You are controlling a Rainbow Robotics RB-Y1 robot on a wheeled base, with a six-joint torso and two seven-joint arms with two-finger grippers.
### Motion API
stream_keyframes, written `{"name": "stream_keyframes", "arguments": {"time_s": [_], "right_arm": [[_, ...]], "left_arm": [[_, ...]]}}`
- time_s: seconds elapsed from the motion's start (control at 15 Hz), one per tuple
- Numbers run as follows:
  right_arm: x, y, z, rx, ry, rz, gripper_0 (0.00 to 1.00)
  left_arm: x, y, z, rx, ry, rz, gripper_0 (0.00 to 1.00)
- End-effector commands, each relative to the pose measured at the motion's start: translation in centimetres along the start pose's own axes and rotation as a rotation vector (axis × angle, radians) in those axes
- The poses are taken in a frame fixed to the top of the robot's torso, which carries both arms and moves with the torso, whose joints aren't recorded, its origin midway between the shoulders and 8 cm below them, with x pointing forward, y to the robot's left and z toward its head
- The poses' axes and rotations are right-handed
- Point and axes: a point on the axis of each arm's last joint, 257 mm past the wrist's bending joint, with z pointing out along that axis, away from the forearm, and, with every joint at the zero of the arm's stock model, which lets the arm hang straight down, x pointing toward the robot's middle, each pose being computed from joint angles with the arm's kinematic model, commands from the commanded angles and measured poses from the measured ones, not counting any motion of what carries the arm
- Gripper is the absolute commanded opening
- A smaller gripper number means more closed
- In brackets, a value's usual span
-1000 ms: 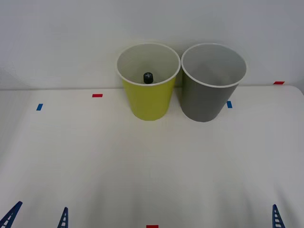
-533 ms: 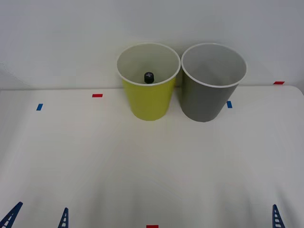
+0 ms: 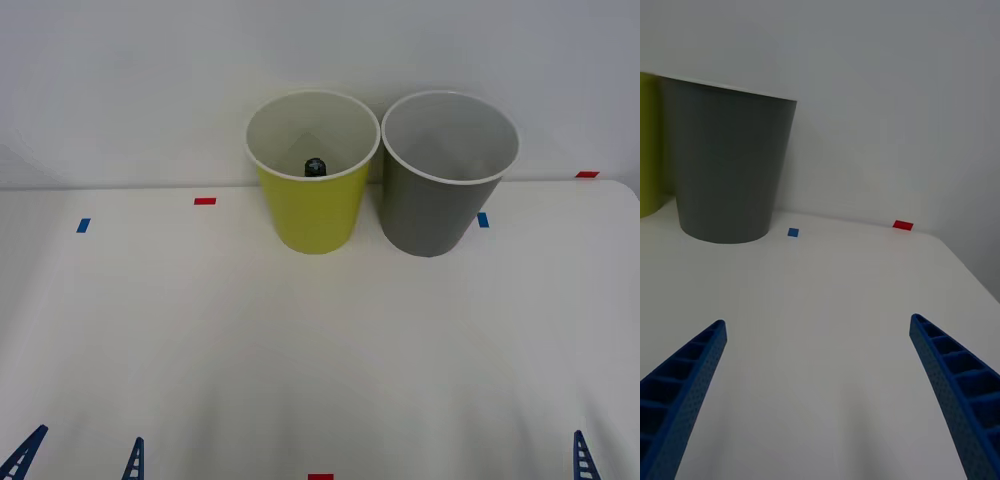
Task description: Put cans in the gray bin and PET bottles in the light green bin.
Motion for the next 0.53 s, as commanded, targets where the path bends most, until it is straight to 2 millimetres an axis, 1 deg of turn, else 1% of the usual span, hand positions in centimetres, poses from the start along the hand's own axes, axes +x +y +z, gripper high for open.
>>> {"name": "stream_keyframes", "arguments": {"time_s": [0.07, 0.53], "right_arm": [[0.00, 0.00, 0.00, 0.000, 0.000, 0.000, 0.85], [0.00, 0.00, 0.00, 0.000, 0.000, 0.000, 0.85]], "left_arm": [[0.01, 0.00, 0.00, 0.000, 0.000, 0.000, 1.00], [0.01, 0.00, 0.00, 0.000, 0.000, 0.000, 1.00]]}}
